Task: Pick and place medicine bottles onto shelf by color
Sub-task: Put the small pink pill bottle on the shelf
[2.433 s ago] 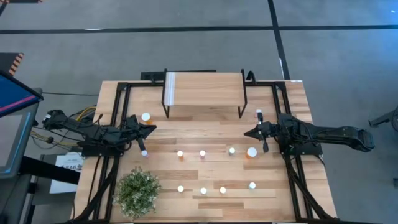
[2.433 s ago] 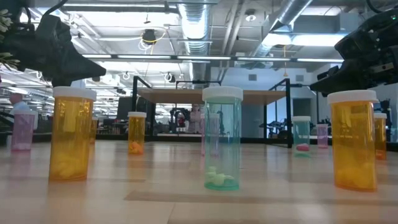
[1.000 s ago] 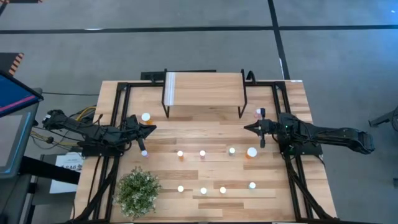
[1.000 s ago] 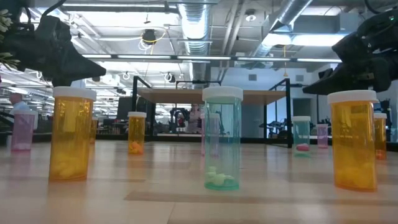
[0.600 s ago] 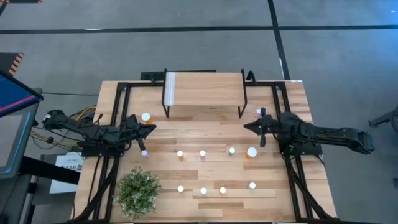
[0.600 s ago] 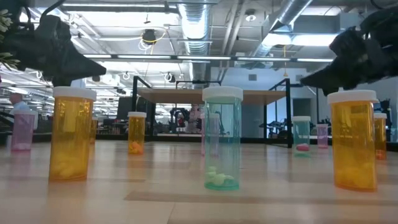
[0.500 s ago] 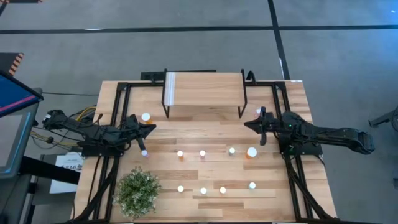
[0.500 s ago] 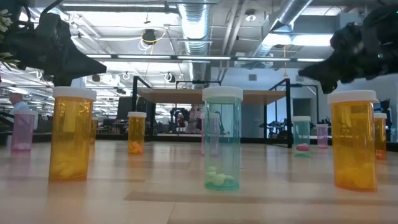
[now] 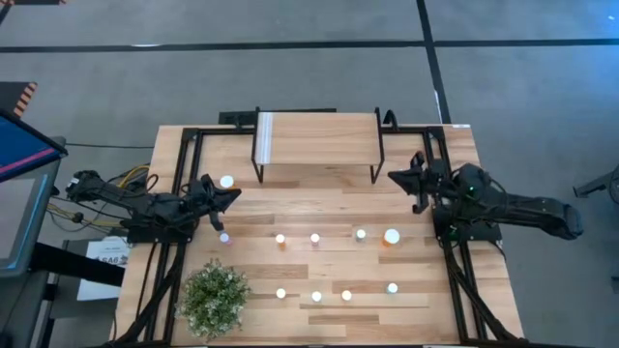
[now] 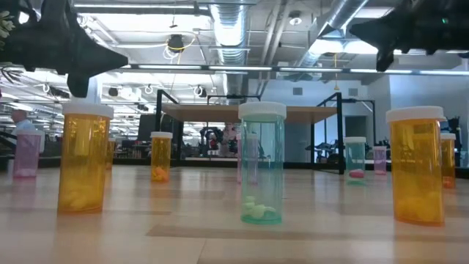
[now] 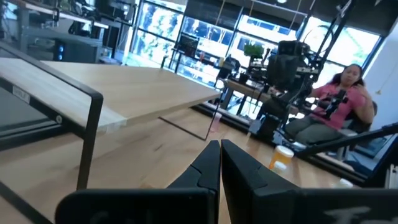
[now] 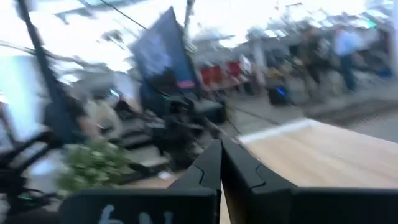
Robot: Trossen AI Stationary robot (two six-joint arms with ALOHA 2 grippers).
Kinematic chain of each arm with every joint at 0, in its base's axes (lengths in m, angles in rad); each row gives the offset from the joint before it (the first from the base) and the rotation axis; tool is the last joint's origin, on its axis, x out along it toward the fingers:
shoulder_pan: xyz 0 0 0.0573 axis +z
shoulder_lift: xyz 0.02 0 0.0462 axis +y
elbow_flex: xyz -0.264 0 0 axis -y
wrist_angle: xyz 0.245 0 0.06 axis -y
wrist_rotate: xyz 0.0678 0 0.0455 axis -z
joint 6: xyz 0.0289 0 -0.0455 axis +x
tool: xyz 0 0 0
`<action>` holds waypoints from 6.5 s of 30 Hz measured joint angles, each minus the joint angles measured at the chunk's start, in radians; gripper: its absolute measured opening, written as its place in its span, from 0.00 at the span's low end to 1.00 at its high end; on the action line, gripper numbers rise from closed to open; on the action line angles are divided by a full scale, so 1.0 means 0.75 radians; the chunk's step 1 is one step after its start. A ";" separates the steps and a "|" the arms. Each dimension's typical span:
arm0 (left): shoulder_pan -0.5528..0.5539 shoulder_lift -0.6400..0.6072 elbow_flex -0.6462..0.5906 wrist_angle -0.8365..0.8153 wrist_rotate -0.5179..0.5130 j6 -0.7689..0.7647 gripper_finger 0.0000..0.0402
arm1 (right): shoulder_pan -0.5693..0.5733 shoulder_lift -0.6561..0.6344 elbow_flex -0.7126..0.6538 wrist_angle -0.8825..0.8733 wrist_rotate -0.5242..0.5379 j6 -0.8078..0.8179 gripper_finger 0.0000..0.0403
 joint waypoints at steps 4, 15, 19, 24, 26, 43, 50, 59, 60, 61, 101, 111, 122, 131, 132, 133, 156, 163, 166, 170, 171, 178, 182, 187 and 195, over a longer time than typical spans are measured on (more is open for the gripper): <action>0.000 0.000 0.000 0.032 0.000 -0.001 0.00 | 0.013 0.043 0.250 -0.466 0.202 -0.023 0.11; 0.000 0.000 0.000 0.040 -0.001 0.001 0.00 | 0.029 0.099 0.420 -1.177 0.418 0.166 0.22; 0.000 0.000 0.000 0.057 -0.002 0.002 0.00 | 0.028 0.127 0.420 -1.276 0.434 0.266 0.37; 0.000 -0.001 0.000 0.117 -0.080 0.011 0.00 | 0.026 0.164 0.421 -1.310 0.569 0.443 0.56; 0.000 0.000 0.000 0.116 -0.118 -0.005 0.00 | 0.026 0.197 0.421 -1.360 0.611 0.507 0.60; 0.000 -0.001 0.000 0.115 -0.119 -0.004 0.00 | 0.014 0.667 0.421 -1.425 0.747 0.736 0.63; 0.000 -0.001 0.000 0.115 -0.117 -0.004 0.00 | -0.064 0.682 0.350 -1.302 0.728 0.707 0.63; 0.000 0.000 0.001 0.114 -0.093 -0.004 0.00 | -0.190 0.589 0.118 -1.048 0.676 0.666 0.63; 0.000 0.000 0.001 0.114 -0.093 -0.004 0.00 | -0.196 0.584 0.116 -1.045 0.676 0.653 0.63; 0.000 0.000 0.001 0.114 -0.093 -0.004 0.00 | -0.202 0.584 0.116 -1.038 0.675 0.641 0.63; 0.000 -0.001 0.001 0.114 -0.089 -0.004 0.00 | -0.254 0.603 0.115 -0.942 0.638 0.467 0.25; 0.000 0.000 0.001 0.115 -0.088 -0.025 0.00 | -0.207 0.653 0.182 -0.873 0.606 0.264 0.47; 0.000 0.000 0.001 0.115 -0.060 -0.027 0.00 | -0.252 0.876 0.449 -1.107 0.425 -0.227 0.59; 0.000 0.000 0.001 0.115 -0.021 -0.031 0.00 | -0.281 1.071 0.559 -1.243 0.390 -0.509 0.57; 0.000 0.000 0.001 0.115 -0.015 -0.031 0.00 | -0.289 1.092 0.559 -1.243 0.380 -0.509 0.57; 0.000 -0.001 0.001 0.115 -0.008 -0.031 0.00 | -0.296 1.115 0.559 -1.241 0.370 -0.511 0.57; 0.000 -0.001 0.001 0.095 -0.001 -0.044 0.00 | -0.188 1.291 0.581 -1.362 0.641 -0.948 0.57; 0.000 0.000 0.001 0.093 0.004 -0.047 0.00 | -0.211 1.291 0.581 -1.351 0.676 -1.251 0.57; 0.000 0.000 0.001 0.093 0.007 -0.048 0.00 | -0.228 1.291 0.581 -1.303 0.675 -1.344 0.57; 0.000 0.000 0.001 0.092 0.007 -0.049 0.00 | -0.267 1.291 0.579 -1.244 0.621 -1.444 0.57; 0.000 0.000 0.001 0.092 0.007 -0.050 0.00 | -0.277 1.291 0.572 -1.228 0.601 -1.468 0.57; 0.000 0.000 0.001 0.075 0.008 -0.053 0.00 | -0.339 1.291 0.524 -1.138 0.567 -1.576 0.57; 0.000 0.000 0.001 0.062 0.008 -0.061 0.00 | -0.369 1.291 0.523 -1.131 0.557 -1.607 0.57; 0.000 0.000 0.001 0.063 0.006 -0.061 0.00 | -0.409 1.317 0.523 -1.109 0.528 -1.639 0.57; 0.000 0.000 0.001 0.063 0.008 -0.088 0.00 | -0.455 1.448 0.527 -1.003 0.530 -1.661 0.57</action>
